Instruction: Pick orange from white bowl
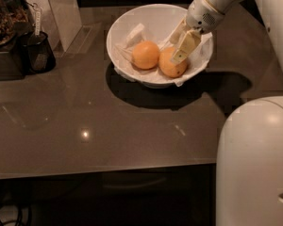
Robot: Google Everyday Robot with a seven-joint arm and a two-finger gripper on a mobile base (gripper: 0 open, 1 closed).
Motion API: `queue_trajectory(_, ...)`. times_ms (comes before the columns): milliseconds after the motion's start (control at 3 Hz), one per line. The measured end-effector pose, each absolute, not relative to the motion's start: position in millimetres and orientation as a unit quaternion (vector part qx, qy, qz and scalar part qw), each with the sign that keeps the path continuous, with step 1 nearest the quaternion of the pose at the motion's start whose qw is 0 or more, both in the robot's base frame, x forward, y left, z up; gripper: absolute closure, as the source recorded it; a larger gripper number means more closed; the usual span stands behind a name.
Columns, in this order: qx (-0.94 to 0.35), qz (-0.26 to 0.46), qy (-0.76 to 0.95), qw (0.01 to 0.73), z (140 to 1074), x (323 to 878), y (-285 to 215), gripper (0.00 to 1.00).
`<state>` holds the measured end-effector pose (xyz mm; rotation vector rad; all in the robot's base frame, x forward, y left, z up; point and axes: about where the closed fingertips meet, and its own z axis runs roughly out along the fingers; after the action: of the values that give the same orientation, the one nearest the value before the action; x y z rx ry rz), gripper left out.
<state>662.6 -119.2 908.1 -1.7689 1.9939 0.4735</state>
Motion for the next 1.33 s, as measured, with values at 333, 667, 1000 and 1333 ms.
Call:
queue_trajectory(333, -0.639, 0.183, 0.719, 0.205, 896.1, 663.3, -114.8, 0.34)
queue_trajectory(667, -0.639, 0.190, 0.718, 0.199, 888.3, 664.6, -111.8, 0.34)
queue_trajectory(1000, -0.641, 0.198, 0.716, 0.194, 881.9, 665.7, -106.0, 0.31)
queue_trajectory(1333, -0.642, 0.210, 0.714, 0.185, 871.1, 668.2, -97.4, 0.31)
